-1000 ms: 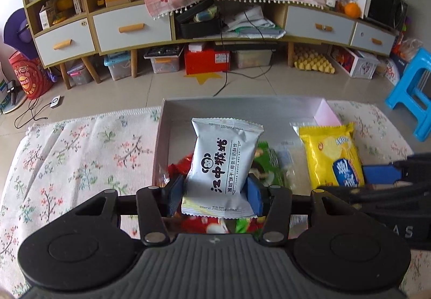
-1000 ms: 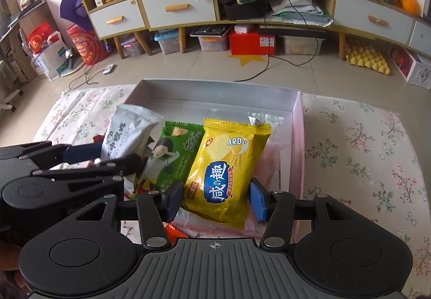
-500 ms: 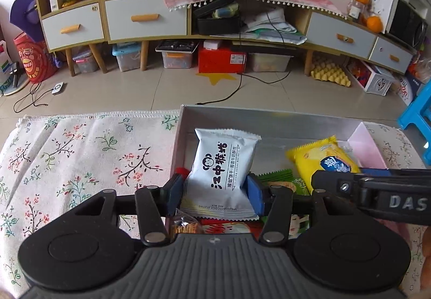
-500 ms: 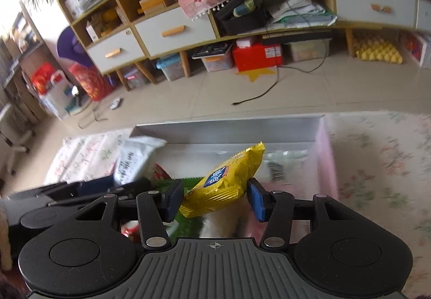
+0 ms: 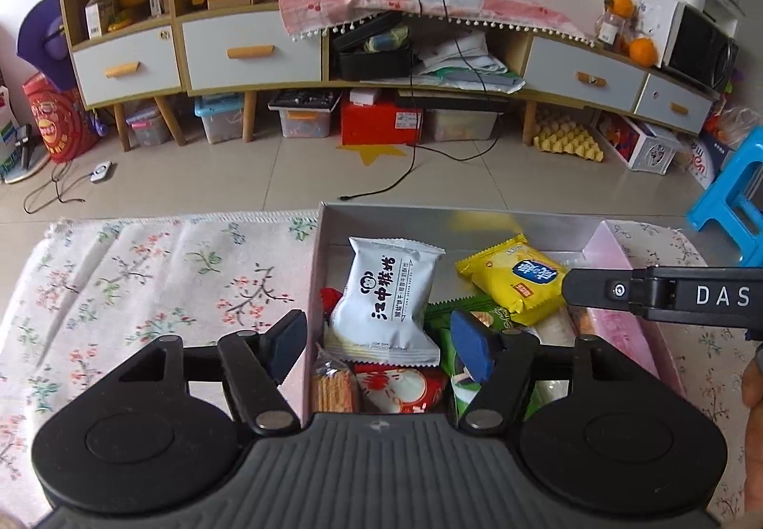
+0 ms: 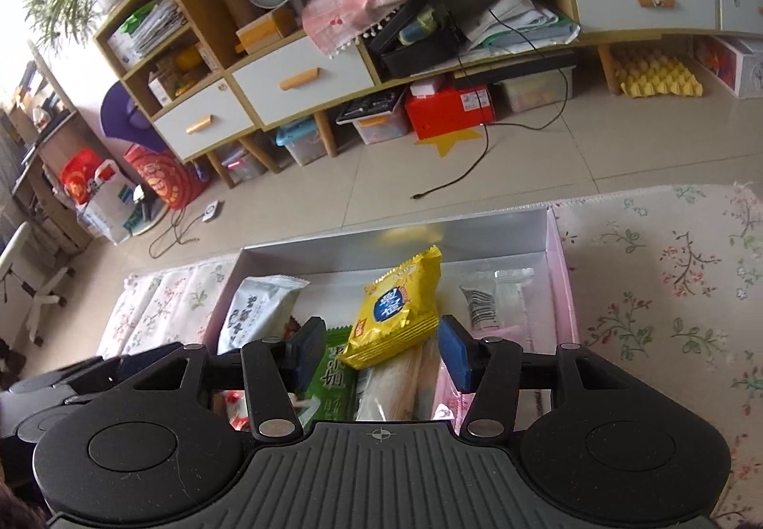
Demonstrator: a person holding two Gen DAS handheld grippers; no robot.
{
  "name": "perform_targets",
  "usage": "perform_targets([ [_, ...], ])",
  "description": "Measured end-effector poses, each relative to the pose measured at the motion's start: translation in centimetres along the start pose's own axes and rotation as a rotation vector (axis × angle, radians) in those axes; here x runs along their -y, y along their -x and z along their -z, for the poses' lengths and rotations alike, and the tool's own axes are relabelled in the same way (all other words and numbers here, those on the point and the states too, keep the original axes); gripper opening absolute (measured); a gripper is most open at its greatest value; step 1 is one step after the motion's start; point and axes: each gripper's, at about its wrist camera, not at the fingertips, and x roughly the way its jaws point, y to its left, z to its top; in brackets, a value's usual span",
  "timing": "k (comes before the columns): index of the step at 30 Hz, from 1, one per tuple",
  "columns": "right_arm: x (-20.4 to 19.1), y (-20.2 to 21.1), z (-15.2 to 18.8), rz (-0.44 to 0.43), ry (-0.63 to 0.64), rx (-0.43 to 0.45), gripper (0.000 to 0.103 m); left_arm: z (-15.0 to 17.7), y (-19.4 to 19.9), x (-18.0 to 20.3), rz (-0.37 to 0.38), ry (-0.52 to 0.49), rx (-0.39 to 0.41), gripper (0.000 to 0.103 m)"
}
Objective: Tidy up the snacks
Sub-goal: 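Open both grippers to drop the two bags into the pink box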
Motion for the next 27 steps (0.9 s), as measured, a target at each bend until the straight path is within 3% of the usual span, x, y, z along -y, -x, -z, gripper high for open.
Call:
perform_targets([
  [7, -2.6, 4.8, 0.2, 0.028, 0.086, -0.020, 0.052, 1.3, 5.2, -0.2, -0.047, 0.015, 0.039, 0.068],
  [9, -3.4, 6.6, 0.8, 0.037, 0.102, -0.019, 0.052, 1.9, 5.8, -0.3, -0.065, 0.036, 0.012, 0.065],
  [12, -3.9, 9.9, 3.0, 0.027, 0.122, 0.005, 0.060, 2.7, 7.0, -0.4, -0.086, 0.057, -0.020, 0.063],
  [16, -4.5, 11.7, 5.2, 0.112, 0.190, -0.032, 0.060, 4.3, 9.2, -0.6, -0.112, 0.052, -0.038, 0.071],
  [20, -4.8, 12.8, 6.1, 0.162, 0.158, -0.081, 0.060, 5.9, 9.9, -1.1, -0.099, 0.087, -0.109, 0.071],
  [24, -5.1, 14.2, 7.7, 0.148, 0.097, -0.123, 0.068, 7.1, 10.3, -1.6, -0.092, 0.058, -0.115, 0.074],
  [27, -5.8, 14.9, 9.5, 0.140, 0.144, -0.140, 0.072, 8.1, 10.3, -2.3, -0.077, 0.026, -0.133, 0.075],
])
